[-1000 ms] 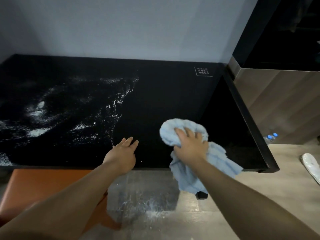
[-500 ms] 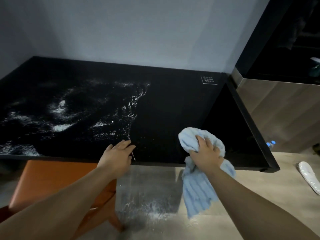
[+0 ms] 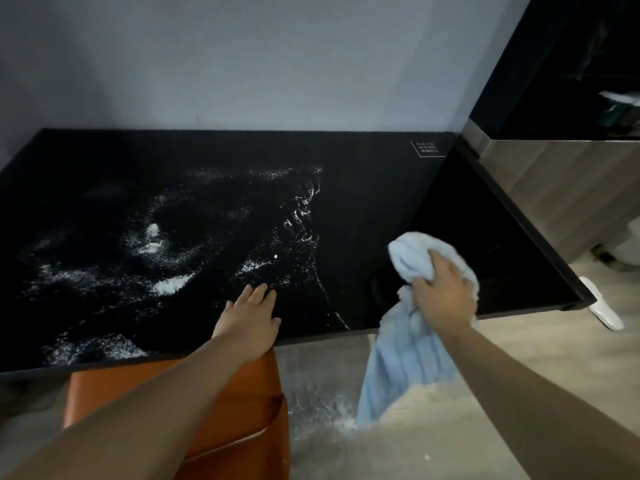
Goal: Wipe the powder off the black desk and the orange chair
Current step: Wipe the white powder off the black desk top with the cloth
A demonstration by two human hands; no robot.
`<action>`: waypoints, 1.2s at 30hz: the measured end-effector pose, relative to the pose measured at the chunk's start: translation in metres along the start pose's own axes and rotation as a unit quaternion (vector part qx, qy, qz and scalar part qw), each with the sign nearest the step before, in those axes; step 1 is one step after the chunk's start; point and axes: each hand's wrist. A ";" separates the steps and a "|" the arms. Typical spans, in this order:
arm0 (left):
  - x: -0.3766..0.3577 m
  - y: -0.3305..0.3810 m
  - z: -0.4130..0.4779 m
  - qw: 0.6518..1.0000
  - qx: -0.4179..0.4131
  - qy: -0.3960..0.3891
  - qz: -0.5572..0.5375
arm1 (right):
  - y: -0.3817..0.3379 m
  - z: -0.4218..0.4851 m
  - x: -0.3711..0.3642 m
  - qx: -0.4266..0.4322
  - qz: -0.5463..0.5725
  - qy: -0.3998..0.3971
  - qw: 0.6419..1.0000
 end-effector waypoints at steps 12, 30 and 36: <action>-0.005 -0.017 -0.004 0.997 -0.048 -0.041 0.039 | -0.026 -0.046 -0.050 0.245 -0.172 -0.195 0.934; -0.017 -0.018 -0.040 0.993 -0.020 -0.013 -0.113 | -0.051 -0.078 -0.043 0.317 -0.065 -0.309 0.894; -0.004 -0.028 -0.038 0.988 0.027 -0.002 -0.152 | -0.049 -0.018 -0.005 0.213 0.013 -0.163 0.963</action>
Point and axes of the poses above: each hand's wrist, its own z-axis towards the middle knuckle, its own x-axis out of the back of the hand, y = z × x, and after that the axes turned 2 degrees about z, right-handed
